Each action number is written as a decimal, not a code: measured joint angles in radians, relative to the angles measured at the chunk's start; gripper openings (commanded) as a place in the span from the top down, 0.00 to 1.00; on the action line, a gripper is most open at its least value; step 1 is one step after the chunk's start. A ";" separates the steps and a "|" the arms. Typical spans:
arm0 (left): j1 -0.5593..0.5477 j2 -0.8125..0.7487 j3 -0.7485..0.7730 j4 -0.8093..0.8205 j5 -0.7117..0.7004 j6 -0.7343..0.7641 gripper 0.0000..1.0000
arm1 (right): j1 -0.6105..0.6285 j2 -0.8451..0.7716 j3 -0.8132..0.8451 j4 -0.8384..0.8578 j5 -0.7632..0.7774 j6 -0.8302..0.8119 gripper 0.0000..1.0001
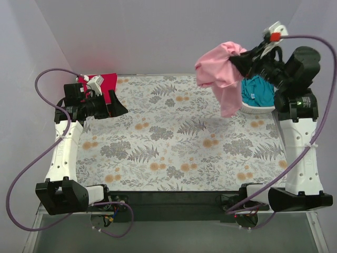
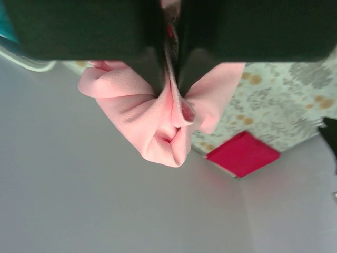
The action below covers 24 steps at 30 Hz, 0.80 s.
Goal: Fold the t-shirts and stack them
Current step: Move the tshirt to the center of the board, then flatten the tshirt out
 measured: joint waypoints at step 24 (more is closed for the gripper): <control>-0.357 0.005 -0.255 0.018 0.073 0.407 0.40 | 0.209 0.093 -0.819 -0.414 0.067 -0.390 0.46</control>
